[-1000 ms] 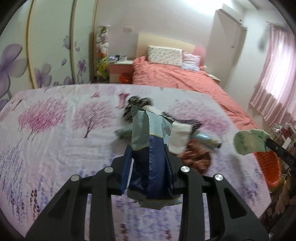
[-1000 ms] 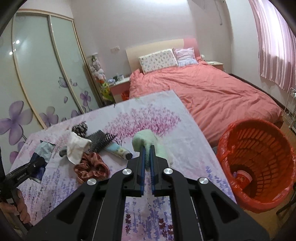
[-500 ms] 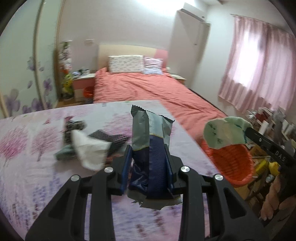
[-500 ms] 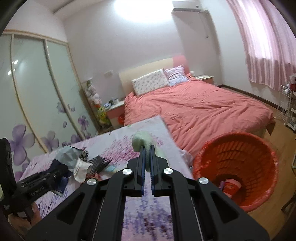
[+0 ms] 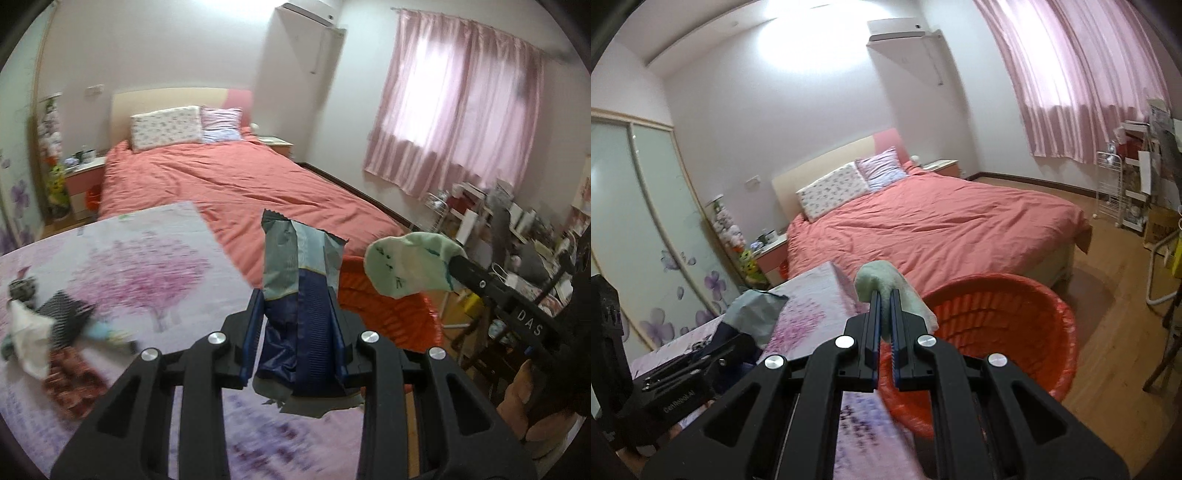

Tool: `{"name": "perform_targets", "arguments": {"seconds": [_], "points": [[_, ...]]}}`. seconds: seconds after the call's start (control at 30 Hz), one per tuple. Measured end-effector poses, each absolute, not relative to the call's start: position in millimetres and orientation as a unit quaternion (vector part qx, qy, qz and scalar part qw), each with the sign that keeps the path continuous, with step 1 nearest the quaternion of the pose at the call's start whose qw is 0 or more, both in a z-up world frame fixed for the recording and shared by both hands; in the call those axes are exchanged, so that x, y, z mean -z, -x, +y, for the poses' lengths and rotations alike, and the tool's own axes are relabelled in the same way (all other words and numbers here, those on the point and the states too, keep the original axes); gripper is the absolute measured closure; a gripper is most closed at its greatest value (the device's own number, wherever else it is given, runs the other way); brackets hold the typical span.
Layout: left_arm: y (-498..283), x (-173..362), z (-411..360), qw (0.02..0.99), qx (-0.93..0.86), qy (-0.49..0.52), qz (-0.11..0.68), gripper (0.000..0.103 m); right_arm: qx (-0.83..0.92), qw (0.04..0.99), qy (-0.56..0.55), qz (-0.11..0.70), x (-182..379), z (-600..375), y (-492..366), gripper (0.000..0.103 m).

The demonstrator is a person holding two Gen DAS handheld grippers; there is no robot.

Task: Collect trash
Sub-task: 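Carry the cloth and green sock toward the orange basket, then open both tools over the orange basket to drop cloth and sock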

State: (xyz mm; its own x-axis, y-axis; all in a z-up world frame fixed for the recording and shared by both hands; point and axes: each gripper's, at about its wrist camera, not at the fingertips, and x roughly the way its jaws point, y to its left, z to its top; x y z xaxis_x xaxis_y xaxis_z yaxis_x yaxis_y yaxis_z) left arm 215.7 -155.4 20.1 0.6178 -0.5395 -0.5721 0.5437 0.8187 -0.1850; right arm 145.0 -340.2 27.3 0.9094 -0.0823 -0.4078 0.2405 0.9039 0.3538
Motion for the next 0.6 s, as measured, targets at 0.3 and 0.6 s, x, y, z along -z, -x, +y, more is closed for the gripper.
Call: {"name": "perform_targets", "arguments": {"seconds": [0.3, 0.6], "points": [[-233, 6, -225, 0.878, 0.342, -0.025, 0.334, 0.070, 0.107, 0.946, -0.239, 0.191, -7, -383, -150, 0.098], [-252, 37, -259, 0.867, 0.340, -0.045, 0.362, 0.052, 0.106, 0.935, -0.262, 0.216, 19, -409, -159, 0.093]]}}
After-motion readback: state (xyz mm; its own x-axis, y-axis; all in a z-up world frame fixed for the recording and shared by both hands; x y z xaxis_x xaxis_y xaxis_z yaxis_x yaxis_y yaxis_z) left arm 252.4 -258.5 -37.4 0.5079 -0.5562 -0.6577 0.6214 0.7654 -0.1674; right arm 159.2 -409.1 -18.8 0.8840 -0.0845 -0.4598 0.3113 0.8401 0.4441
